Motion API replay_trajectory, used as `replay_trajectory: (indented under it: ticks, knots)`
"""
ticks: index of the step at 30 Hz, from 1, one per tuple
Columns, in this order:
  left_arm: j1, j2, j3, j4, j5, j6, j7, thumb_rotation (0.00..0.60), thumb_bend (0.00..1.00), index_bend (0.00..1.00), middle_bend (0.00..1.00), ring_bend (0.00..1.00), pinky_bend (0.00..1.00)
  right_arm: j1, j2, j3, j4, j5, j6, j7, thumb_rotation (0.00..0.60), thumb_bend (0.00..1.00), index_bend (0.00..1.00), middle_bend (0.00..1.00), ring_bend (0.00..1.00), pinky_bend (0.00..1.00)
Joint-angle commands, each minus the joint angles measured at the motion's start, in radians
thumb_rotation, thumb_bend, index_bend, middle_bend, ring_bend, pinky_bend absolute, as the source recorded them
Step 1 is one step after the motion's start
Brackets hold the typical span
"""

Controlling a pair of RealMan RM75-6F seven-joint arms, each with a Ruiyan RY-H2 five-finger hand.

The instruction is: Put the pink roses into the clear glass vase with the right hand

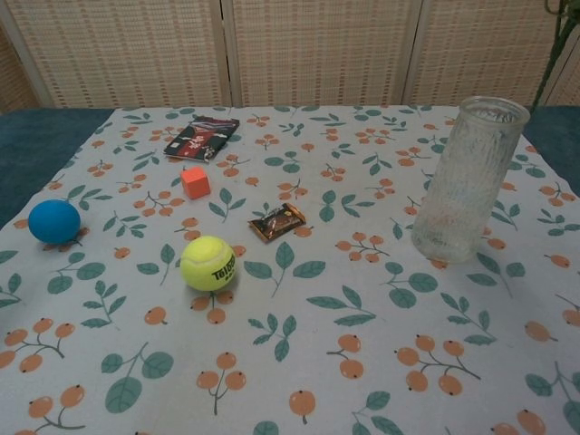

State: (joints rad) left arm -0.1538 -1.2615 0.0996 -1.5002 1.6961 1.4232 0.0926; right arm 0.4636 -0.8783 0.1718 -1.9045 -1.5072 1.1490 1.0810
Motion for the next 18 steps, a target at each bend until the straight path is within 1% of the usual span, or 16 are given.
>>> replay_trajectory:
  ticks: [1, 6, 9, 18]
  knots:
    - [0.0, 0.0, 0.0, 0.0, 0.001, 0.001, 0.0, 0.6, 0.38, 0.11, 0.15, 0.15, 0.36, 0.0, 0.007, 0.003, -0.018, -0.006, 0.004, -0.015, 0.6, 0.68, 0.94, 0.94, 0.96, 1.0]
    - [0.0, 0.0, 0.0, 0.0, -0.001, 0.0, 0.001, 0.6, 0.38, 0.11, 0.15, 0.15, 0.36, 0.01, 0.003, 0.012, -0.026, 0.007, -0.008, -0.037, 0.6, 0.68, 0.94, 0.94, 0.96, 1.0]
    - [0.0, 0.0, 0.0, 0.0, 0.0, 0.001, 0.001, 0.6, 0.38, 0.11, 0.15, 0.15, 0.37, 0.02, -0.008, 0.016, -0.012, 0.023, -0.026, -0.043, 0.6, 0.68, 0.94, 0.94, 0.96, 1.0]
    - [0.001, 0.0, -0.002, 0.0, -0.002, 0.001, 0.002, 0.6, 0.38, 0.11, 0.15, 0.15, 0.36, 0.066, -0.071, 0.03, 0.099, 0.095, -0.123, -0.008, 0.6, 0.68, 0.94, 0.94, 0.96, 1.0]
